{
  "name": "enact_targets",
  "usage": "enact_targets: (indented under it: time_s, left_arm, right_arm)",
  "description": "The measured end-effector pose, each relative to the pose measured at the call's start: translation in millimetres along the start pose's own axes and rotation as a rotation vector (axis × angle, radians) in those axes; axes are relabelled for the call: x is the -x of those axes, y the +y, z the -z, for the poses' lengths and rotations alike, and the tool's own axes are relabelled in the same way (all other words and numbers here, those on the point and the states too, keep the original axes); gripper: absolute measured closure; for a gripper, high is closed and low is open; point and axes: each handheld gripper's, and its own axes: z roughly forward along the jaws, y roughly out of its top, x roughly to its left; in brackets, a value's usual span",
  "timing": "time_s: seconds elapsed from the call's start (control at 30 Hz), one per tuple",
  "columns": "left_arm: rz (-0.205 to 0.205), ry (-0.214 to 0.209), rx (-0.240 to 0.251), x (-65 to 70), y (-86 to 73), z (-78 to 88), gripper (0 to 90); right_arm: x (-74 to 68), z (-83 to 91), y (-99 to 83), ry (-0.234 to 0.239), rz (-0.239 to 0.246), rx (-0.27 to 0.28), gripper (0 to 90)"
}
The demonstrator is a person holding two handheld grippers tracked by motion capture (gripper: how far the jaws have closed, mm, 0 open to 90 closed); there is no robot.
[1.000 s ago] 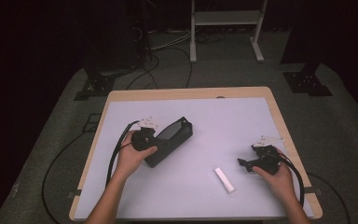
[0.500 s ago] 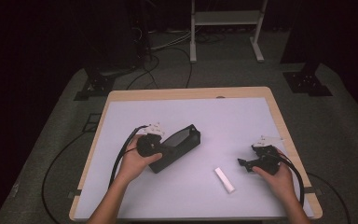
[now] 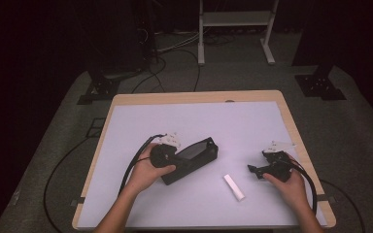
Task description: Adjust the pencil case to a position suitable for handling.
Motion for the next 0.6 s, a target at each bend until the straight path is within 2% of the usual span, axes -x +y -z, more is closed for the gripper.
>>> enact_targets:
  time_s: [0.53,0.6]
  left_arm:
    - [-0.015,-0.05,-0.029,4.9,0.3,-11.2,88.2]
    - [-0.018,-0.053,-0.03,5.0,0.0,-11.4,86.0]
  right_arm:
    - [0.0,0.0,0.0,0.0,0.0,0.0,12.1]
    - [0.0,0.0,0.0,0.0,0.0,0.0,12.1]
